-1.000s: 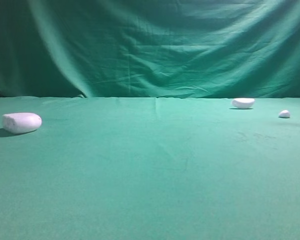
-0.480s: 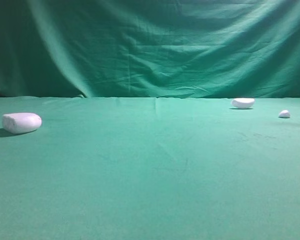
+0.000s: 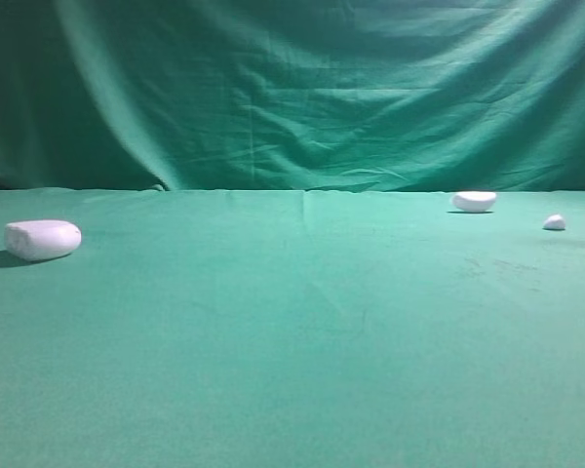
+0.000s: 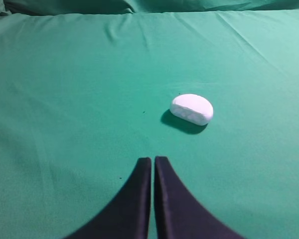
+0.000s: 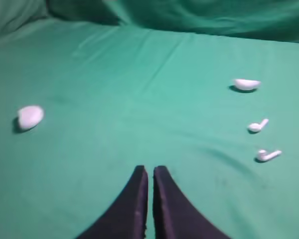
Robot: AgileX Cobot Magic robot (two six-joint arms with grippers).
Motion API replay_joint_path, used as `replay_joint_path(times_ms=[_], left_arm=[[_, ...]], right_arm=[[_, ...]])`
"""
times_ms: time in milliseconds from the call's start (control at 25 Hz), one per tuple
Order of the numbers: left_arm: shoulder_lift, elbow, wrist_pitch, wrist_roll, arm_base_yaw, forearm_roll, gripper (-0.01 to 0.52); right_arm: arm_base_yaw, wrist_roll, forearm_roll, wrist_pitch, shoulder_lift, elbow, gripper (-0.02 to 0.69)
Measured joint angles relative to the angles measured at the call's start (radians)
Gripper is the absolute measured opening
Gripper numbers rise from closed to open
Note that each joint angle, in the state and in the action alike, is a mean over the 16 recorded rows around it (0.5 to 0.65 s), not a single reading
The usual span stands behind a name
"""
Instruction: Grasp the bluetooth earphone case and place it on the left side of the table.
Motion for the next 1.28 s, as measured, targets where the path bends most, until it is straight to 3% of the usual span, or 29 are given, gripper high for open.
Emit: replay_joint_path(times_ms=[240,480,1280], left_arm=[[0.0,0.0,0.0,0.0,0.0,0.0,0.0],[0.0,0.0,0.0,0.0,0.0,0.0,0.0],[0.0,0.0,0.0,0.0,0.0,0.0,0.0]], right_arm=[[-0.192,0.0,0.017,-0.124,-0.201,0.227,0.0],[-0.298,-0.001,0.024,-0.159,-0.326,0.371,0.0],[-0.338,-0.004,0.027,-0.163,-0.379,0.441,0.0]])
